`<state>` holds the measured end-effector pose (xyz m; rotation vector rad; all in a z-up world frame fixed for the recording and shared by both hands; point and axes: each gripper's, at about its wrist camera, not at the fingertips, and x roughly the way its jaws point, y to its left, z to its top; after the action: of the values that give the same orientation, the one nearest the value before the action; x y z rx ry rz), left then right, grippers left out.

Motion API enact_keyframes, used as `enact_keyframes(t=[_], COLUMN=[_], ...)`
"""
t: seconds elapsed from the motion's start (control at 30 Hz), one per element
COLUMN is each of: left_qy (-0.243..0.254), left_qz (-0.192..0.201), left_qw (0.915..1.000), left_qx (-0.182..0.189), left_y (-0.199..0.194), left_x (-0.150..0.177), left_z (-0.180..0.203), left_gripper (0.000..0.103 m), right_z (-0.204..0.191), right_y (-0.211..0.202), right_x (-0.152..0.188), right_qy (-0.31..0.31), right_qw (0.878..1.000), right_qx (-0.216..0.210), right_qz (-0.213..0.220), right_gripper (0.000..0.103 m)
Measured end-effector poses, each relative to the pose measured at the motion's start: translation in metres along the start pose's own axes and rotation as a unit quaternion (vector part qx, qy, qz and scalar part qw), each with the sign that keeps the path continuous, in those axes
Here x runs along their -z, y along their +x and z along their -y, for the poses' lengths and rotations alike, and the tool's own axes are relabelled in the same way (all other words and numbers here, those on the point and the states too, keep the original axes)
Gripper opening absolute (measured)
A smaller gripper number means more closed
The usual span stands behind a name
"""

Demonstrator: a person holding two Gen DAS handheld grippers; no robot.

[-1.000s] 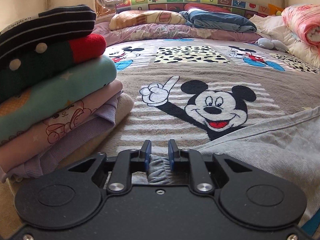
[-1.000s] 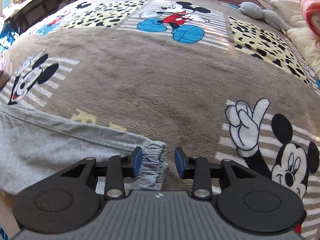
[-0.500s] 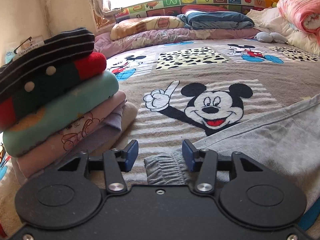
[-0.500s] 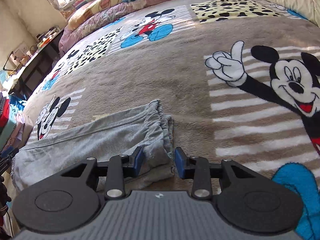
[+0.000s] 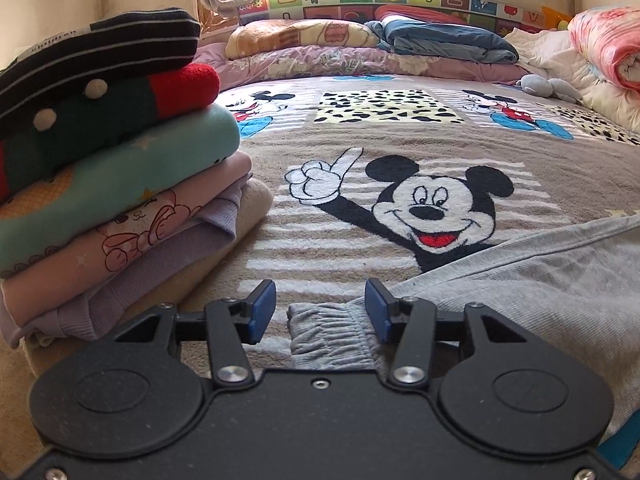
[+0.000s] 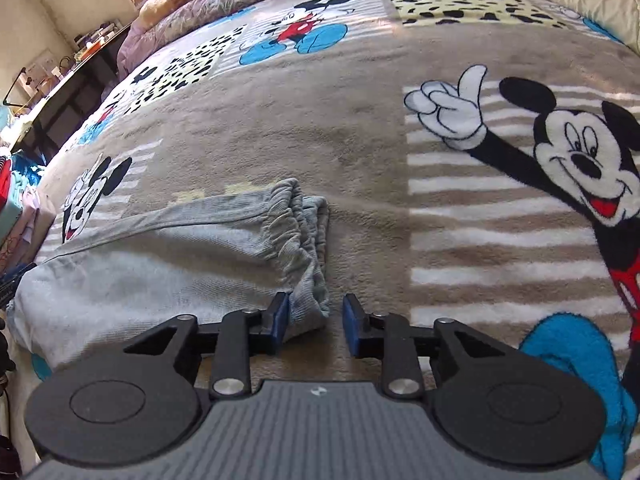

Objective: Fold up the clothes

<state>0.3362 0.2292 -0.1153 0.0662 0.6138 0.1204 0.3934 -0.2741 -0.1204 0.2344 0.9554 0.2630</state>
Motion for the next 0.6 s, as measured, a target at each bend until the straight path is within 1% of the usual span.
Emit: enact_keyframes(t=[0.03,0.1,0.17,0.23,0.3,0.37,0.4,0.5,0.53,0.6], left_qy=[-0.001,0.001,-0.001,-0.002,-0.003,-0.003,-0.005,-0.011,-0.013,-0.017], left_qz=[0.000,0.001,0.001,0.001,0.001,0.001,0.001,0.001,0.001,0.000], left_qw=[1.0000,1.0000,1.0000,1.0000,1.0000,1.0000,1.0000,0.9999,0.9999,0.9998], left_qx=[0.000,-0.001,0.000,0.000,-0.001,0.000,0.001,0.007,0.008,0.010], left_y=[0.000,0.000,0.000,0.000,0.000,0.001,0.001,0.000,0.000,0.000], left_x=[0.000,0.000,0.000,0.000,0.000,0.000,0.000,0.001,0.002,0.002], left_z=[0.000,0.001,0.000,-0.001,-0.001,-0.001,-0.002,-0.005,-0.006,-0.007], left_gripper=[0.048,0.048,0.048,0.048,0.048,0.048,0.048,0.049,0.050,0.051], right_z=[-0.003,-0.017,-0.036,-0.060,-0.082,-0.110,-0.115,-0.116,-0.115,-0.111], right_y=[-0.005,-0.019,-0.027,-0.032,-0.032,-0.022,-0.015,0.009,0.007,-0.005], right_x=[0.000,0.004,0.009,0.017,0.022,0.034,0.039,0.052,0.054,0.056], right_qy=[-0.007,-0.030,-0.070,-0.111,-0.139,-0.168,-0.170,-0.157,-0.151,-0.137], right_qw=[1.000,0.997,0.992,0.986,0.983,0.980,0.981,0.986,0.987,0.989], right_qx=[0.012,0.034,0.052,0.040,0.006,-0.031,-0.036,-0.028,-0.024,-0.015], right_qz=[0.018,0.065,0.096,0.114,0.116,0.100,0.086,0.039,0.040,0.060], right_gripper=[0.046,0.046,0.046,0.046,0.045,0.044,0.042,0.042,0.042,0.041])
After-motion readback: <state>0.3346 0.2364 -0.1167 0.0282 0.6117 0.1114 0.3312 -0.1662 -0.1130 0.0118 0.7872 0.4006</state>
